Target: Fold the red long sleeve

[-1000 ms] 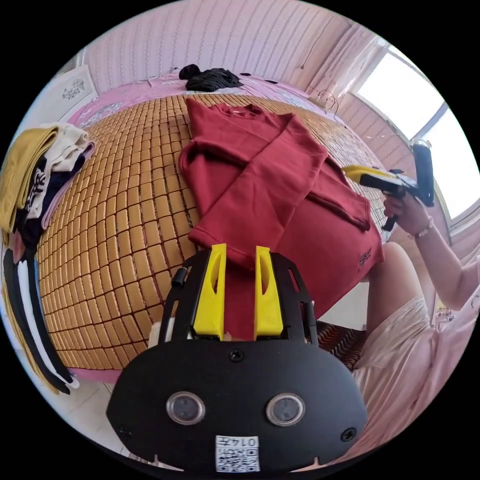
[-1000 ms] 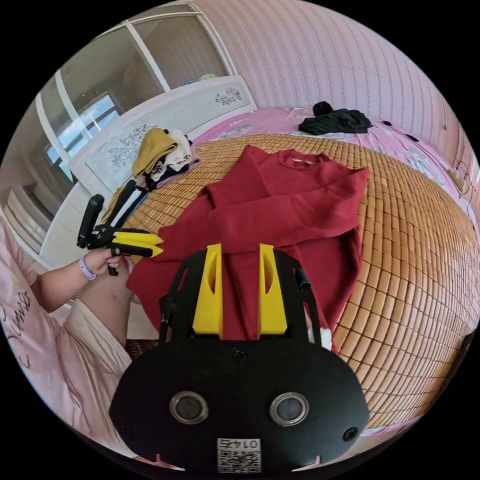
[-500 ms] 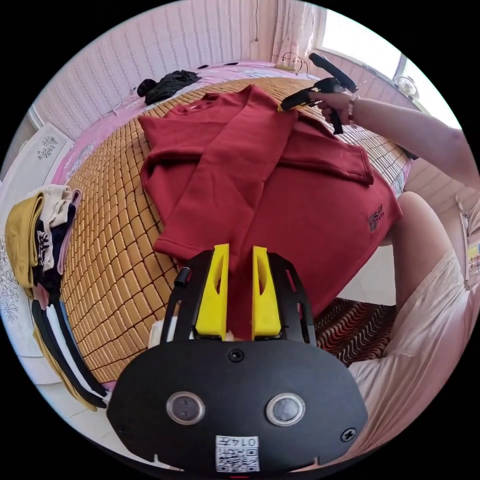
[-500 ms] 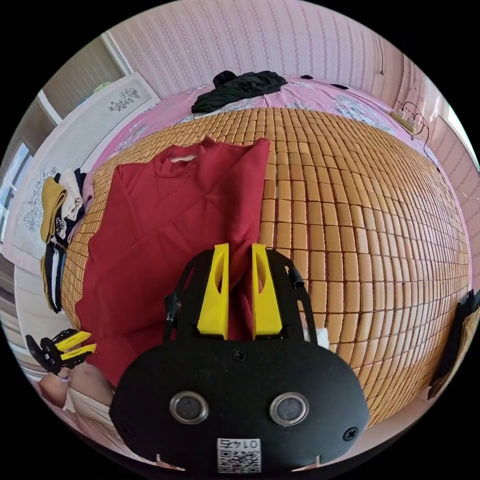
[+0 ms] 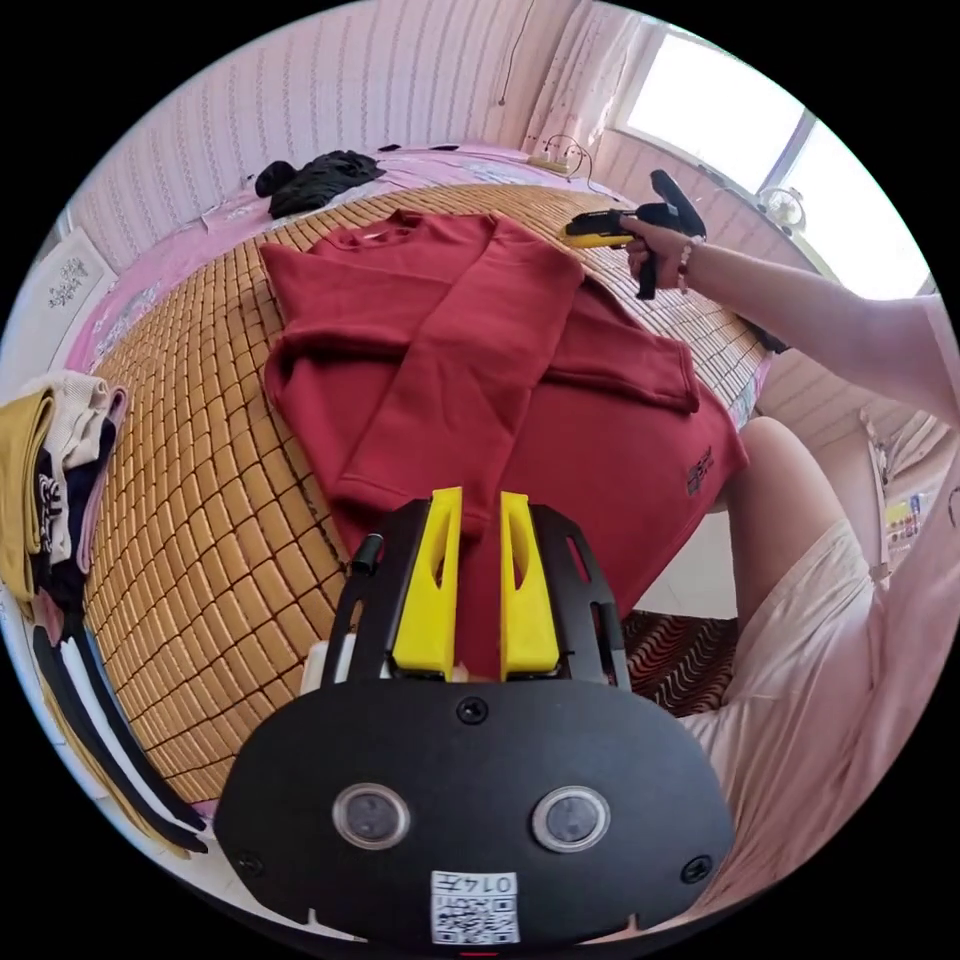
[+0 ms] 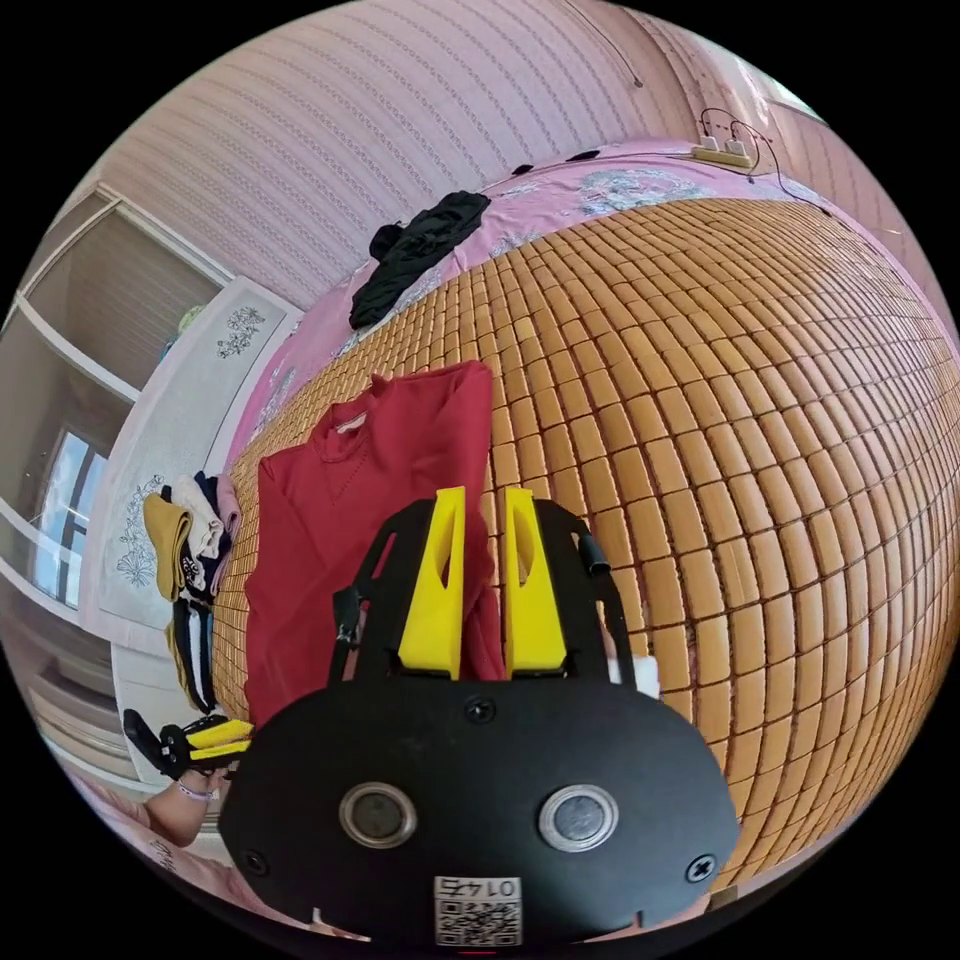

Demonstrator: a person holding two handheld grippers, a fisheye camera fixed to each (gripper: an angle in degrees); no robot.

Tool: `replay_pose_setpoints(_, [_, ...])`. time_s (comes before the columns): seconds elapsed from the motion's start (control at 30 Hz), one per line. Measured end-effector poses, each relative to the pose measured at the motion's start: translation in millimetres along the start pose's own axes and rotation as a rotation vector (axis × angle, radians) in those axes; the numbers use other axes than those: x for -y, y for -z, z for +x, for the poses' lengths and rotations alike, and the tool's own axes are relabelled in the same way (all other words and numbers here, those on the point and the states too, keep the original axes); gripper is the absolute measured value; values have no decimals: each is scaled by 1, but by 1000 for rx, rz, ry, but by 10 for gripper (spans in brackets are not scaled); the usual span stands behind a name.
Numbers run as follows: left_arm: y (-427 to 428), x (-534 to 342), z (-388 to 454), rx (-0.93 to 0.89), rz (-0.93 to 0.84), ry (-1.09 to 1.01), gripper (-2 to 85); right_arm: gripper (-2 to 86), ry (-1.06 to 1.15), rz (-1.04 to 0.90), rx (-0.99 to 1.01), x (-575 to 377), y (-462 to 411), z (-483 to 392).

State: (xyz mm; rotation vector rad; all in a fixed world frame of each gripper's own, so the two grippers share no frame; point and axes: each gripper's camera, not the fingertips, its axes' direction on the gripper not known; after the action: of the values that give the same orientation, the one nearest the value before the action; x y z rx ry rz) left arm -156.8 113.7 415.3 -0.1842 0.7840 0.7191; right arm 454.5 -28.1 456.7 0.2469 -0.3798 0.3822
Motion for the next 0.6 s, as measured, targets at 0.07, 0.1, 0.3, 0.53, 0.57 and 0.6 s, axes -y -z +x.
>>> replay_pose_setpoints(0.07, [15, 9, -18, 31, 60, -9, 62, 80, 71, -15, -24, 17, -4, -1])
replay_pose_setpoints(0.1, [21, 18, -35, 70, 94, 5, 60, 83, 81, -23, -28, 21, -7, -1])
replay_pose_setpoints(0.3, [8, 102, -141, 92, 192, 124, 64, 114, 117, -64, -64, 67, -42, 5])
replay_pose_setpoints(0.53, [-57, 184, -222, -67, 88, 363, 117, 100, 79, -110, -95, 104, -74, 17])
replay_pose_setpoints(0.57, [-70, 191, -229, -70, 35, 381, 112, 87, 63, -118, -94, 106, -75, 21])
replay_pose_setpoints(0.6, [-69, 195, -229, -44, 58, 346, 102, 80, 57, -121, -91, 107, -75, 23])
